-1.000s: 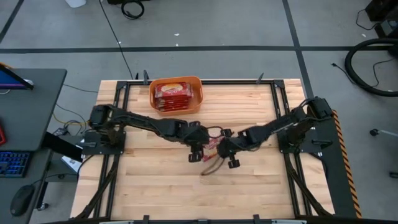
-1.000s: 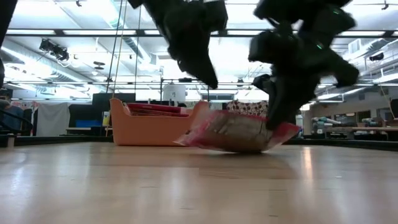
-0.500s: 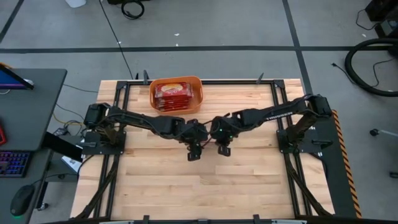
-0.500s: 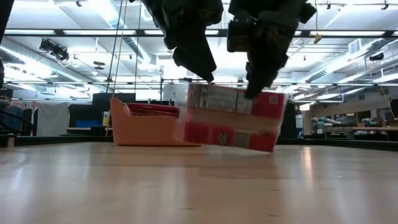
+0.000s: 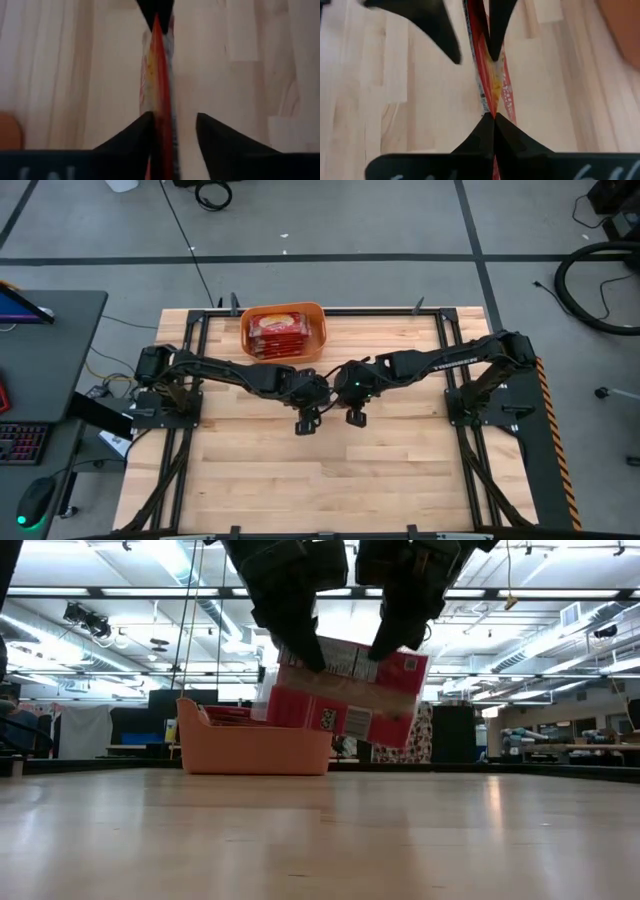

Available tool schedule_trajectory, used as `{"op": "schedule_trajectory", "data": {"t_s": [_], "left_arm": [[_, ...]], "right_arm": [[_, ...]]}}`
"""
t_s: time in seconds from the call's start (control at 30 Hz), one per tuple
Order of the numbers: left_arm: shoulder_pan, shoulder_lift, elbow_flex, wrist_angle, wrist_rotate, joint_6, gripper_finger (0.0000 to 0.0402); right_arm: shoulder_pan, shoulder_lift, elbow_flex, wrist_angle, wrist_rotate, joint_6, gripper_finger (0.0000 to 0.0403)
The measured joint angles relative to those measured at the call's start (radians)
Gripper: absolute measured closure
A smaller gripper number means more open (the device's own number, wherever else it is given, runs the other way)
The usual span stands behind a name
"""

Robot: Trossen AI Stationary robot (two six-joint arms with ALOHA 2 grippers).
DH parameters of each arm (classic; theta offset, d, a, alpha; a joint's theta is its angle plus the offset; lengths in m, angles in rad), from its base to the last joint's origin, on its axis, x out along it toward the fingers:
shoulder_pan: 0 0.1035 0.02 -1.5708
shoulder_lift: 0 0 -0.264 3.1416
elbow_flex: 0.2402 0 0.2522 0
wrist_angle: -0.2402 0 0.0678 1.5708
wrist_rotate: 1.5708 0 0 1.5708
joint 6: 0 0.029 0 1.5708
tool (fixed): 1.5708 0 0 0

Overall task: Sort popcorn bags into baskets
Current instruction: Put the red popcorn bag into the orange bin

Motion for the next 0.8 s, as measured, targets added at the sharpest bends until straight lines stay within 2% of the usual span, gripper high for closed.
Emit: {"op": "schedule_trajectory", "data": {"t_s": [0.23,0.27,0.5,0.8], "left_arm": [[0.004,0.0,0.0,-0.005,-0.021,0.021,0.0373],[0.006,0.0,0.0,-0.006,-0.02,0.018,0.038],[0.033,-0.013,-0.002,-0.05,-0.016,0.007,0.0378],[0.116,-0.134,-0.002,-0.161,-0.027,0.052,0.0379]], "right_arm": [[0.007,-0.023,0.0,0.006,0.016,-0.026,0.0391],[0.007,-0.023,0.0,0.006,0.01,-0.026,0.0387],[0.008,-0.027,0.0,-0.033,-0.003,-0.026,0.0347],[0.011,-0.087,0.003,-0.098,0.001,-0.047,0.0293]]}}
